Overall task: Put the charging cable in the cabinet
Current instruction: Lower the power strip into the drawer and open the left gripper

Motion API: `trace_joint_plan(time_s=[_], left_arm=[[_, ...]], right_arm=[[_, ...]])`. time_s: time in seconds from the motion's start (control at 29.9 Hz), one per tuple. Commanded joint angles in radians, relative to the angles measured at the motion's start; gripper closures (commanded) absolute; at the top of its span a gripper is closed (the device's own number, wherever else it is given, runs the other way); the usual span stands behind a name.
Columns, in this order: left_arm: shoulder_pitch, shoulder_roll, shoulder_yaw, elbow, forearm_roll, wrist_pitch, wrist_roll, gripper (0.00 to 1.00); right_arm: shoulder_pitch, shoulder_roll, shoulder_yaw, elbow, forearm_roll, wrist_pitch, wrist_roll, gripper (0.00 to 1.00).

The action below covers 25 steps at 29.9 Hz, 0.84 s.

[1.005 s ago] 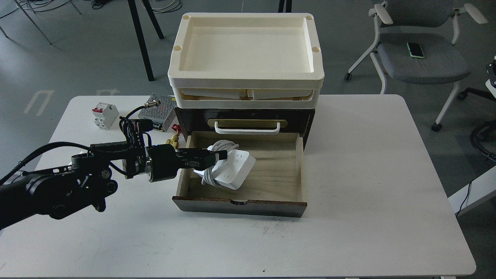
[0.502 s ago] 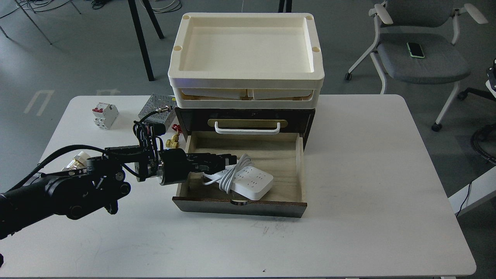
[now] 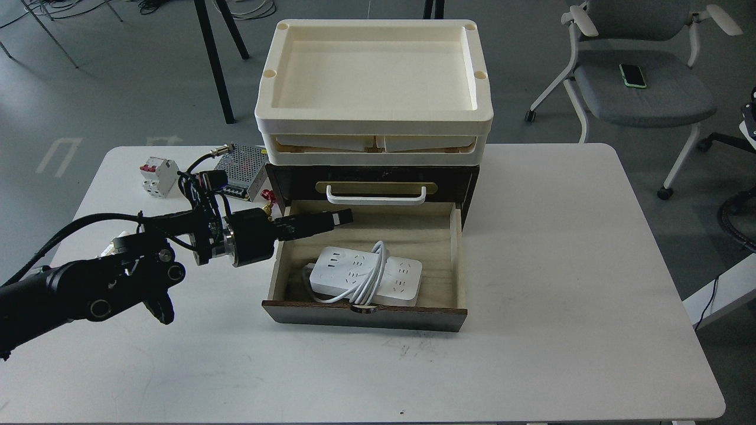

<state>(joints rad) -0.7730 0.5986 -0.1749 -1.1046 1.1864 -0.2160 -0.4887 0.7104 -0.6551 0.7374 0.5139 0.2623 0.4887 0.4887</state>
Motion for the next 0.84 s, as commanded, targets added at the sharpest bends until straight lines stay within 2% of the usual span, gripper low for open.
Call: trace_joint_plan(time_s=[0.0,0.17,0.27,0.33,0.44,0.54,0.67,0.8], left_arm=[[0.004,0.105,-0.003,-0.05,-0.013,-0.045,0.0,0.16],[0.014,0.268,-0.014,-0.141,-0.158,-0.121,0.0,0.16],[0.015,0.286,-0.095,-0.126,-0.412,-0.184,0.0,0.07],[0.015,0.283,-0.185,-0.085,-0.618,-0.273,0.0,0.04],[0.018,0.271,-0.313,0.007,-0.891,-0.273,0.0,0.03],[0.014,0.205,-0.38,0.127,-1.057,-0.273,0.0,0.03],[0.012,0.119,-0.423,0.25,-1.125,-0.273,0.0,0.03],[0.018,0.081,-0.436,0.267,-1.133,-0.273,0.0,0.02]], right_arm=[[0.0,0.0,0.0,0.0,0.0,0.0,0.0,0.0],[0.0,0.002,-0.004,0.008,0.0,0.0,0.0,0.0],[0.007,0.011,-0.018,0.021,-0.012,0.0,0.0,0.0],[0.018,0.015,-0.024,0.046,-0.015,0.0,0.0,0.0],[0.043,0.018,-0.023,0.119,-0.014,0.0,0.0,0.0],[0.049,0.031,-0.012,0.166,-0.014,0.0,0.0,0.0],[0.055,0.074,-0.007,0.166,-0.014,0.0,0.0,0.0],[0.06,0.089,0.011,0.182,-0.012,0.0,0.0,0.0]])
